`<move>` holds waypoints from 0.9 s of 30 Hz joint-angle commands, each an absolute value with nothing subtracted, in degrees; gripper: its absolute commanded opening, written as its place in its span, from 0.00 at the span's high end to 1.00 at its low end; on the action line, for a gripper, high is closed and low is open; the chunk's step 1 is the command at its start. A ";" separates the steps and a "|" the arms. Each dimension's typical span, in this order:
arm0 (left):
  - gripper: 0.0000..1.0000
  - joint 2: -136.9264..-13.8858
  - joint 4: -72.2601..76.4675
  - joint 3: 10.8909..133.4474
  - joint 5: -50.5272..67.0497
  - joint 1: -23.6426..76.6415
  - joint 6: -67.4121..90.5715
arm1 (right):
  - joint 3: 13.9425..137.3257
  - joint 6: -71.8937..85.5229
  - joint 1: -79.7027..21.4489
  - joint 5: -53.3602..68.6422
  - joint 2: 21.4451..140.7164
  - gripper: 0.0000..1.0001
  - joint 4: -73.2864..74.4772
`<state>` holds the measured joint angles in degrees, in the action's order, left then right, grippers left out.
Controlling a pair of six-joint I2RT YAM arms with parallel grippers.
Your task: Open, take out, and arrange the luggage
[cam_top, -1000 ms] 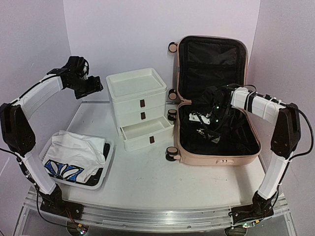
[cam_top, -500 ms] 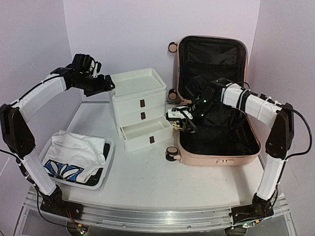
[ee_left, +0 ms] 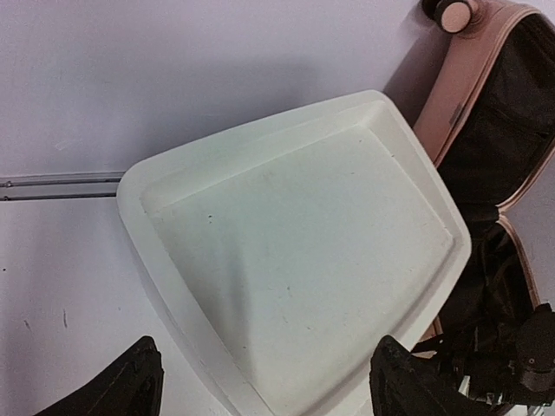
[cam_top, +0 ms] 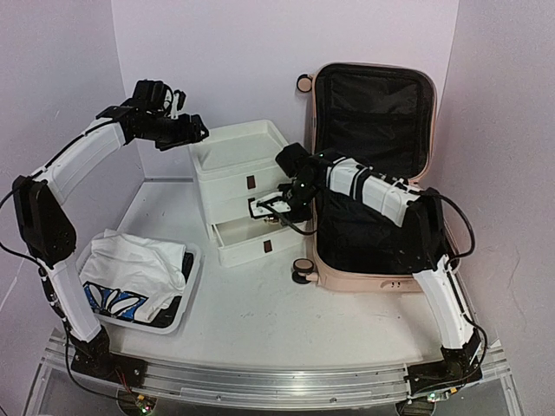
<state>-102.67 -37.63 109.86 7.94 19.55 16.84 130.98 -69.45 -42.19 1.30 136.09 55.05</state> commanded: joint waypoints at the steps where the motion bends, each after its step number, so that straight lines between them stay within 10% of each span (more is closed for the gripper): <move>1: 0.18 -104.39 -39.72 112.84 3.23 19.42 14.26 | 139.33 -70.96 -43.57 -1.08 139.78 1.00 52.01; 9: 0.27 -106.57 -40.24 111.41 -1.15 20.14 10.84 | 138.96 -71.59 -44.39 -1.26 142.72 0.75 47.91; 17: 0.26 -107.96 -40.26 109.62 -3.13 21.97 8.60 | 139.95 -65.17 -45.35 -2.16 143.72 0.28 45.76; 27: 0.34 -107.27 -40.18 109.08 -4.73 21.97 10.63 | 129.80 -35.63 -49.48 -7.10 132.89 0.02 44.91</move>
